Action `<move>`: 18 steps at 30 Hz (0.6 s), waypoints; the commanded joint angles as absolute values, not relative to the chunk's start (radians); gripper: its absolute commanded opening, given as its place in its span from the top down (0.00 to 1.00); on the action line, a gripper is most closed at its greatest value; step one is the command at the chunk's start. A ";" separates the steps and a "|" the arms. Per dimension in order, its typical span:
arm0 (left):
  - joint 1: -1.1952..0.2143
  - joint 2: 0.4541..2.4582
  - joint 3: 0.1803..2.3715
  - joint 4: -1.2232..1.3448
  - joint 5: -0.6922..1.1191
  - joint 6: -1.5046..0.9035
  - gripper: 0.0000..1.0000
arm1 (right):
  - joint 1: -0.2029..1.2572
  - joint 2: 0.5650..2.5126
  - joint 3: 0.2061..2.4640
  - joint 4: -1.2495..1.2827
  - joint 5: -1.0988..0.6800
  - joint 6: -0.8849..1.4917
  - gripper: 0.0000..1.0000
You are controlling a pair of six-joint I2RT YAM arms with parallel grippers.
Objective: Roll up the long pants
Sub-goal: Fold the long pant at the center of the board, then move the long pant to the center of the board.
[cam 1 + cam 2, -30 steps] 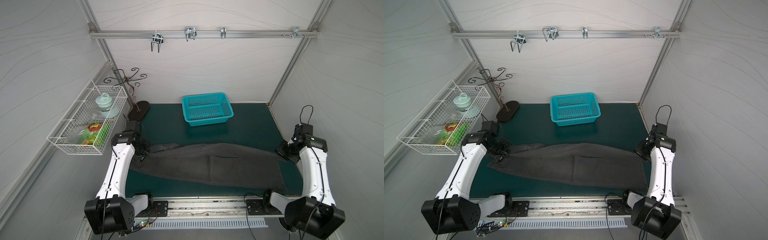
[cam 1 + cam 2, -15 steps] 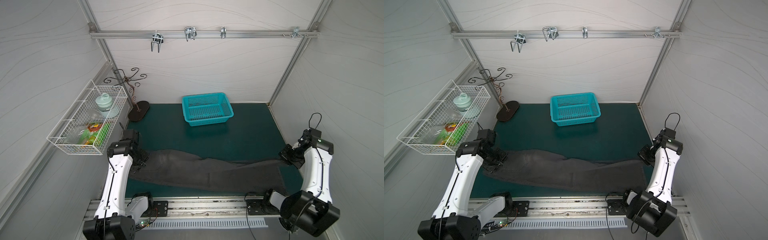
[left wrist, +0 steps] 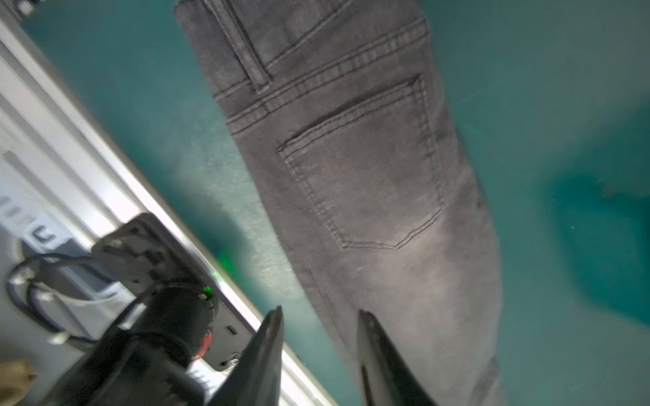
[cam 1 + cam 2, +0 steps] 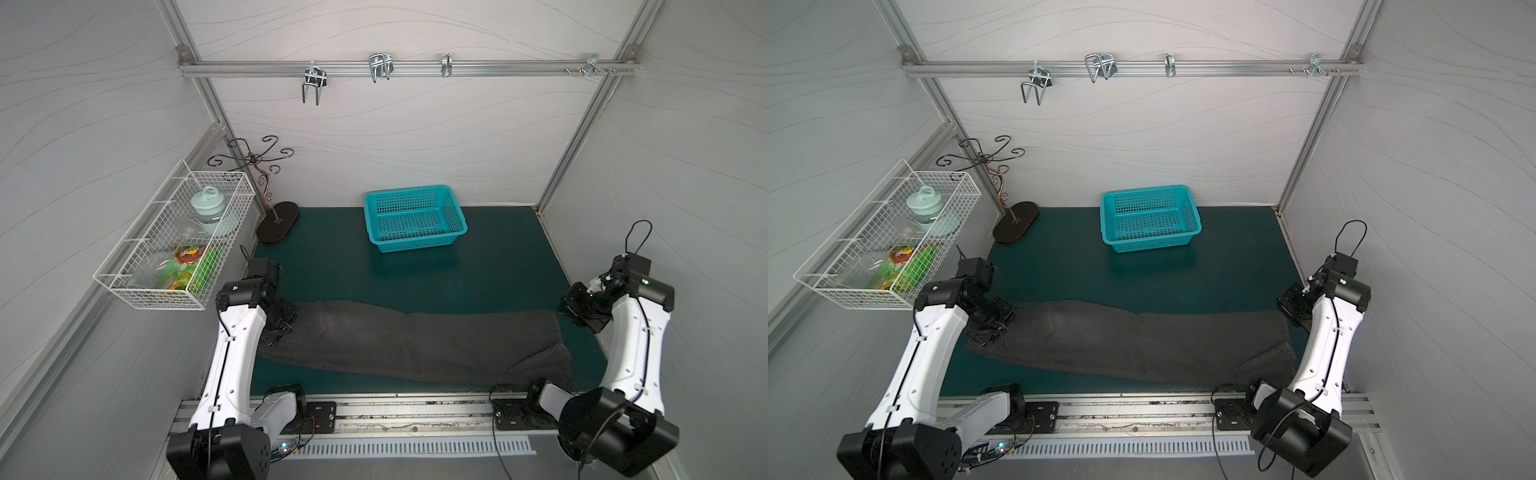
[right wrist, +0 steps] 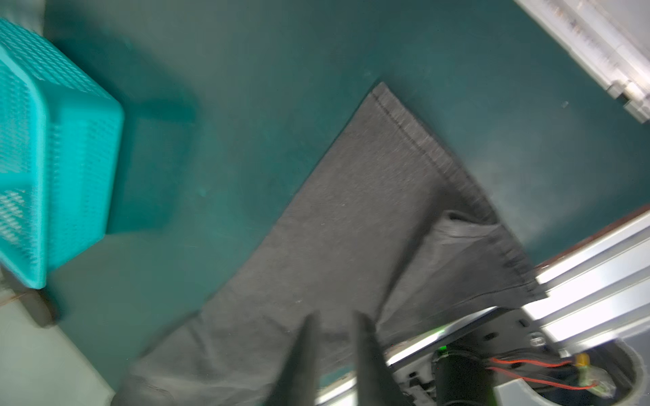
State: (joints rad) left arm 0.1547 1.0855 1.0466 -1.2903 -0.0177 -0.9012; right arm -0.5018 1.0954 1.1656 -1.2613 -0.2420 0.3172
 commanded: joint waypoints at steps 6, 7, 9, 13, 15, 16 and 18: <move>0.156 1.275 1.062 -1.095 0.158 -0.920 1.00 | -0.139 1.161 1.006 -1.101 -0.256 0.582 1.00; 0.156 1.292 1.060 -1.086 0.169 -0.920 1.00 | -0.084 1.180 0.994 -1.077 -0.245 0.619 1.00; 0.150 1.321 1.056 -1.074 0.182 -0.919 1.00 | 0.027 1.234 0.977 -1.026 -0.210 0.687 1.00; 0.138 1.345 1.051 -1.072 0.188 -0.917 1.00 | 0.143 1.335 0.965 -0.978 -0.181 0.740 1.00; 0.133 1.345 1.044 -1.076 0.185 -0.916 1.00 | 0.186 1.376 0.959 -0.973 -0.160 0.749 1.00; 0.130 1.345 1.041 -1.078 0.184 -0.916 1.00 | 0.203 1.387 0.952 -0.972 -0.151 0.758 1.00; 0.126 1.347 1.029 -1.081 0.183 -0.917 1.00 | 0.237 1.405 0.922 -0.961 -0.138 0.784 1.00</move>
